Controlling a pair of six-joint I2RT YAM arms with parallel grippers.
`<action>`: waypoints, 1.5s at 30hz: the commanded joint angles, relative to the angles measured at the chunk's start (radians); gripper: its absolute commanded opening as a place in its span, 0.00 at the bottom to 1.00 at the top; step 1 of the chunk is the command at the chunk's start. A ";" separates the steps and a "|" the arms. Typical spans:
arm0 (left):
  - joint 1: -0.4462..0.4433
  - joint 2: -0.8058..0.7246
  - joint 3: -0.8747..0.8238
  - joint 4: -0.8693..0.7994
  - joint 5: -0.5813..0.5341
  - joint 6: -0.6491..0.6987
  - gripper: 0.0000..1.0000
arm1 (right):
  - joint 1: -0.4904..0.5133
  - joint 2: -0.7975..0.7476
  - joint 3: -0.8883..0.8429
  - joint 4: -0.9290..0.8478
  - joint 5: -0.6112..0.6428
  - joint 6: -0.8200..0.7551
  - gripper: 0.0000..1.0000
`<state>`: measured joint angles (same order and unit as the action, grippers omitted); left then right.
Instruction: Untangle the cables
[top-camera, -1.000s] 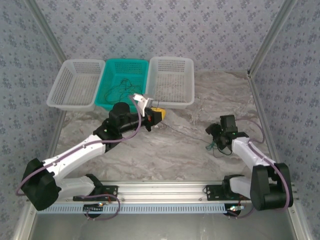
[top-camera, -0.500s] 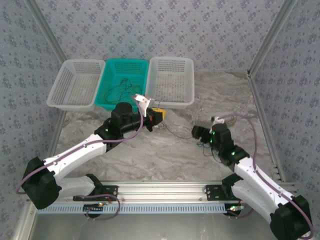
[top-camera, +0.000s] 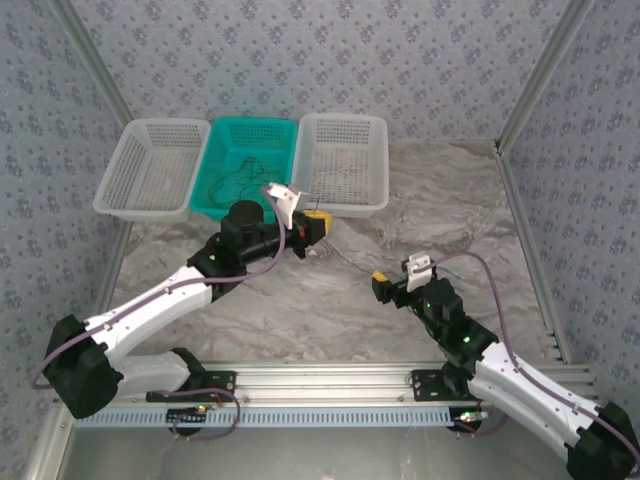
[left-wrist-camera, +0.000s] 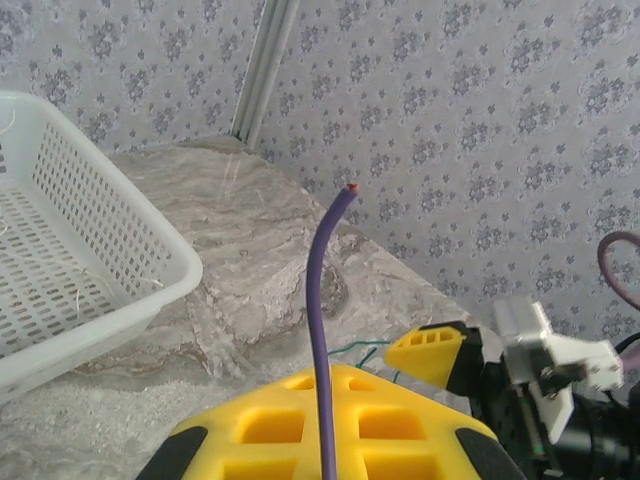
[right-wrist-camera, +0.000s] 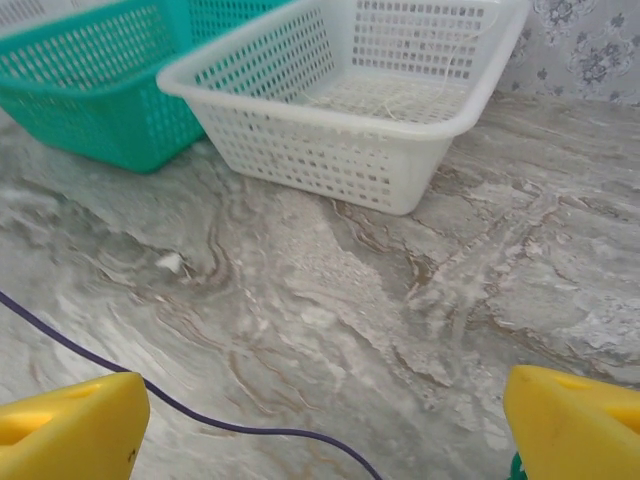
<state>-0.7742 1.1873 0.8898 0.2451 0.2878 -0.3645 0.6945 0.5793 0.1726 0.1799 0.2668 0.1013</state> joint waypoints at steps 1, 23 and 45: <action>0.004 -0.017 0.076 0.030 -0.010 -0.028 0.00 | 0.005 0.092 0.007 0.114 0.065 -0.097 0.93; 0.090 -0.158 0.355 -0.238 -0.086 -0.042 0.00 | -0.201 0.822 0.164 0.329 0.159 0.376 0.40; 0.129 -0.158 0.370 -0.323 -0.087 -0.004 0.00 | 0.284 0.912 0.384 0.607 -0.375 -0.111 0.95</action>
<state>-0.6540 1.0431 1.2530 -0.0921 0.2127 -0.3824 0.9306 1.4017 0.5228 0.6296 -0.1753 0.0082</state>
